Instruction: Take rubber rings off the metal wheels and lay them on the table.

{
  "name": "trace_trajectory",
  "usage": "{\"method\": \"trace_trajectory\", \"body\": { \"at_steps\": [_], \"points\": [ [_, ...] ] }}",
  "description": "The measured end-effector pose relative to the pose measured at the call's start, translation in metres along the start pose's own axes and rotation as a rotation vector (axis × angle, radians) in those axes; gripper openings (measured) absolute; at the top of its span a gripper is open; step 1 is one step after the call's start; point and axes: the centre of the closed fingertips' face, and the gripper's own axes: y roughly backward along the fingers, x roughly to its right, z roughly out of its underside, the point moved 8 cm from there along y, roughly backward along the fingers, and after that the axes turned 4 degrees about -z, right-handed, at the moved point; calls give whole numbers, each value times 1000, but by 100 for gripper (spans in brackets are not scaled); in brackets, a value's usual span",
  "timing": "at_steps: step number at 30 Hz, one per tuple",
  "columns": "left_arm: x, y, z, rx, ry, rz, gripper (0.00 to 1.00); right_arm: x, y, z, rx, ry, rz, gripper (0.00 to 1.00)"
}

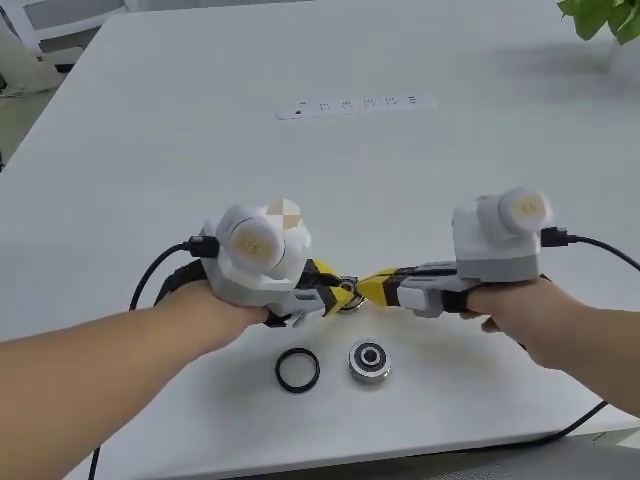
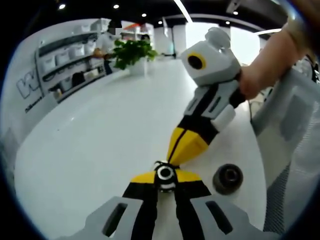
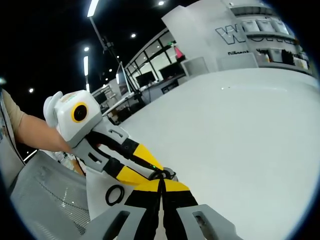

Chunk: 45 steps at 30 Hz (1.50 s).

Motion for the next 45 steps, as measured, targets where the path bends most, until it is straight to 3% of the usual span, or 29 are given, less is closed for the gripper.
{"method": "trace_trajectory", "body": {
  "at_steps": [12, 20, 33, 45],
  "points": [
    [1, 1, 1, 5, 1, -2, 12, -7, 0, -4, 16, 8, -55, 0],
    [1, 1, 1, 10, 5, -6, 12, -10, 2, -2, 26, -35, -88, 0],
    [1, 0, 1, 14, 19, -12, 13, -3, 3, 1, 16, -49, -34, 0],
    [3, 5, -4, 27, 19, 7, 19, -1, 4, -1, 24, -74, -25, 0]
  ]
}}
